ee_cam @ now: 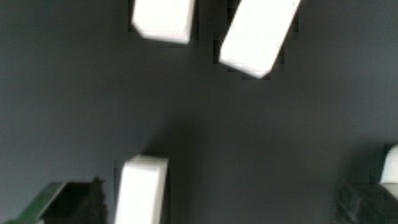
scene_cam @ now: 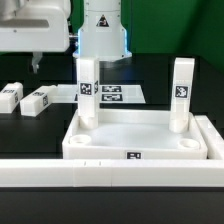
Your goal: Assemble desk
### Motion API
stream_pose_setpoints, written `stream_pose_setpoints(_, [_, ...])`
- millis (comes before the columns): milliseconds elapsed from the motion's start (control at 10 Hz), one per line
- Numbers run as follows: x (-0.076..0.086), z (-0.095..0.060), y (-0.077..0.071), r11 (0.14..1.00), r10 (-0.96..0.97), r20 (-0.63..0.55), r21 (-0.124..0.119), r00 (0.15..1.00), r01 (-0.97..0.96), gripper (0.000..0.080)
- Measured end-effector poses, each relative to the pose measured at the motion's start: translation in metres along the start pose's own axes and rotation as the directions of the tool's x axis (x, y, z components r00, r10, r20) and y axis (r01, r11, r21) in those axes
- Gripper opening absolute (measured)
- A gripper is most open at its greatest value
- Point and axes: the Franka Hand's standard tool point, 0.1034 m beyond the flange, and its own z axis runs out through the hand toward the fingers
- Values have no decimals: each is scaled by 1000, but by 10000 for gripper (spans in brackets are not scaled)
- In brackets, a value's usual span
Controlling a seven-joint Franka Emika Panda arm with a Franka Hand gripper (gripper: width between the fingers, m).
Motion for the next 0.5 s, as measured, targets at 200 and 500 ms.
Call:
stream_pose_setpoints(200, [-6,15,-10,999,33,16,39,999,-34,648])
stream_pose_setpoints(500, [-5,15,-10,999,28,15,37,999,-29,648])
